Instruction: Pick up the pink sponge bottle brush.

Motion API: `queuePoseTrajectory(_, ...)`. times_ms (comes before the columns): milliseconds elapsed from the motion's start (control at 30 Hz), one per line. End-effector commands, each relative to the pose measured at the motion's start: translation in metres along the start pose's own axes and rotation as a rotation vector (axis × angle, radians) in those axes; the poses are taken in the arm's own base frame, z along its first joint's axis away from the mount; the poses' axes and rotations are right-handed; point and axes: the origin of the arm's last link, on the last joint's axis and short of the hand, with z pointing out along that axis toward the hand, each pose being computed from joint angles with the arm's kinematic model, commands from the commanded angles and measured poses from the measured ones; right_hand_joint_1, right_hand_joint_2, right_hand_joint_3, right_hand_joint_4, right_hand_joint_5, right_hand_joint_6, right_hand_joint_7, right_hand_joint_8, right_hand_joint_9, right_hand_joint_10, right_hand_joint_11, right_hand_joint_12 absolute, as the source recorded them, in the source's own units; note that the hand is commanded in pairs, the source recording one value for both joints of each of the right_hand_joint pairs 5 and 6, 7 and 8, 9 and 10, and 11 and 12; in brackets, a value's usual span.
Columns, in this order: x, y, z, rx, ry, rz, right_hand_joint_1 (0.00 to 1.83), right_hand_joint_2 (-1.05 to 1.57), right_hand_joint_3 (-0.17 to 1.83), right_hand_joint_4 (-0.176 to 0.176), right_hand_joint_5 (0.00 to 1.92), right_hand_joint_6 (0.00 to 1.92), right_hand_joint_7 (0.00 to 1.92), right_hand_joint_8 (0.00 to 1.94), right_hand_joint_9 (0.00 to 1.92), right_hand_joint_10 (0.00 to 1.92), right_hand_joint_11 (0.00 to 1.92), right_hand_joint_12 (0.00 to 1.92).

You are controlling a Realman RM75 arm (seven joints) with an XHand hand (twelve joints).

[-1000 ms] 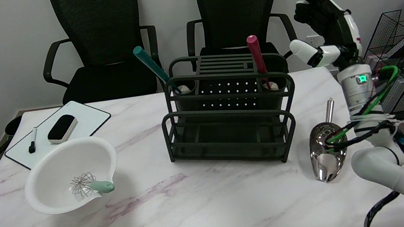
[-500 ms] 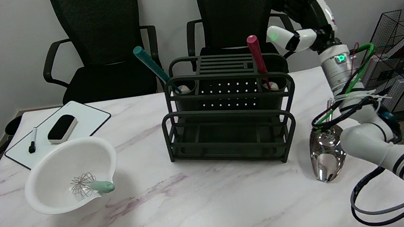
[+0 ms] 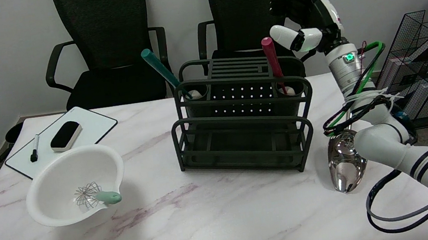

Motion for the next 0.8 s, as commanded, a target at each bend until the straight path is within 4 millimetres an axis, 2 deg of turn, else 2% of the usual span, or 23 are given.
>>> queuePoseTrajectory(33, -0.008, -0.001, 0.000, -0.014, -0.024, 0.026, 1.14, 0.00, 1.06, 0.000, 0.34, 0.34, 0.63, 0.63, 0.59, 0.59, 0.61, 0.61)
queuePoseTrajectory(400, -0.001, 0.005, -0.013, -0.043, -0.010, 0.010, 1.14, 0.01, 1.07, 0.000, 0.34, 0.34, 0.63, 0.63, 0.60, 0.60, 0.62, 0.62)
queuePoseTrajectory(800, -0.014, 0.005, -0.028, -0.061, -0.045, 0.041, 1.14, 0.01, 1.07, 0.000, 0.34, 0.34, 0.64, 0.64, 0.61, 0.61, 0.63, 0.63)
